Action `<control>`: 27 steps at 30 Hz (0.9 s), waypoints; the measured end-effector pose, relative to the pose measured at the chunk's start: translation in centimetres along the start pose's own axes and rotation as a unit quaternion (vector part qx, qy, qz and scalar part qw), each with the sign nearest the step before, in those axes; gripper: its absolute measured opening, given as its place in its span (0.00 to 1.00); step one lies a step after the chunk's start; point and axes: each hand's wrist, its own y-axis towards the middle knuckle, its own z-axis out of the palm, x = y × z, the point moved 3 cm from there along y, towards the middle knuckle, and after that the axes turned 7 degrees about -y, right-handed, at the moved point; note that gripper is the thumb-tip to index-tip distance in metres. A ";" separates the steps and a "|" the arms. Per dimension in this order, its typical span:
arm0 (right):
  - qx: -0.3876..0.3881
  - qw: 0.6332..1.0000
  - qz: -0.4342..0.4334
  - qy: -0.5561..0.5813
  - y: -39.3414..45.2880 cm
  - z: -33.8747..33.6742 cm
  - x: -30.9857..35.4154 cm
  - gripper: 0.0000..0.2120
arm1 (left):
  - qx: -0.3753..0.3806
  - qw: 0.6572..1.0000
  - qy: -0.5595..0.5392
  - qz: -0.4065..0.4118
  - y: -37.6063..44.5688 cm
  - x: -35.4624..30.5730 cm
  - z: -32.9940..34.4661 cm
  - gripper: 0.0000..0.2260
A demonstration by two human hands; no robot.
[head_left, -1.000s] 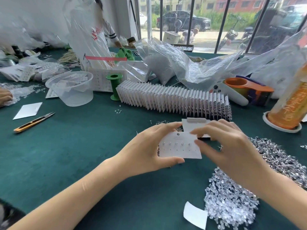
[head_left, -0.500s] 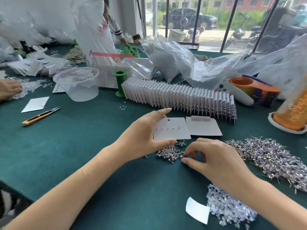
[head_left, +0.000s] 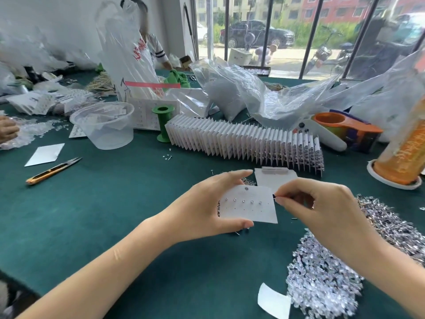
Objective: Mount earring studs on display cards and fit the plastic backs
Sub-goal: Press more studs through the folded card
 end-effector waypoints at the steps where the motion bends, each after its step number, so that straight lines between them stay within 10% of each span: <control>1: 0.006 1.000 -0.005 -0.002 -0.1 0.2 -0.1 0.09 | 0.000 1.000 -0.002 0.002 0.0 -0.1 0.1 0.36; 27: 0.031 0.985 -0.137 -0.095 0.1 0.2 0.4 0.06 | 0.014 1.000 -0.002 0.014 -0.1 -0.3 0.5 0.36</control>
